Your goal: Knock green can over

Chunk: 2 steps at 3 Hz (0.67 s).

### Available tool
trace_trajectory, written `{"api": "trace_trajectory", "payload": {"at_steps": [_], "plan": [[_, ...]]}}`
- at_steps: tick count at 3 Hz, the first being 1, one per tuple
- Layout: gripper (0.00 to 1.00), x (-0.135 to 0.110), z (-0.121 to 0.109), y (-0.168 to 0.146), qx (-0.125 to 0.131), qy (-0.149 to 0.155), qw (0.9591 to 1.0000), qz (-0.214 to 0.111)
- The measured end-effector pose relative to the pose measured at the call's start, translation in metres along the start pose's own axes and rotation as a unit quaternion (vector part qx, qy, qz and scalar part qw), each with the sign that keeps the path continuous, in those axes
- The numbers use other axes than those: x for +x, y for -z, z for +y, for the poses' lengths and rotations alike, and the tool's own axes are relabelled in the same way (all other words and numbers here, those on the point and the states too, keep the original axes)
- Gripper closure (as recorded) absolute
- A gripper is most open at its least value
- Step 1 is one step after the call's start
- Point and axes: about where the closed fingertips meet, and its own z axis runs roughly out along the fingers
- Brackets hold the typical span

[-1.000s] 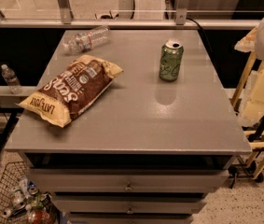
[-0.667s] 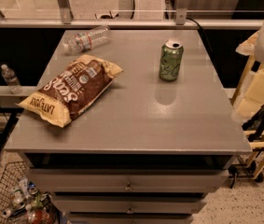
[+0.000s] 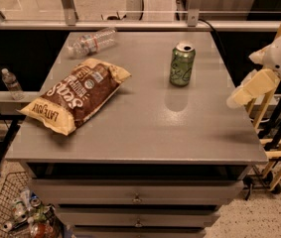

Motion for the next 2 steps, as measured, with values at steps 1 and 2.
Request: {"api": "trace_trajectory", "payload": {"at_steps": [1, 2], "plan": [[0.0, -0.0017, -0.0039, -0.0084, -0.001, -0.006, 0.9999, -0.009], [0.0, -0.0033, -0.0007, -0.0161, 0.002, -0.014, 0.9992, -0.036]]}}
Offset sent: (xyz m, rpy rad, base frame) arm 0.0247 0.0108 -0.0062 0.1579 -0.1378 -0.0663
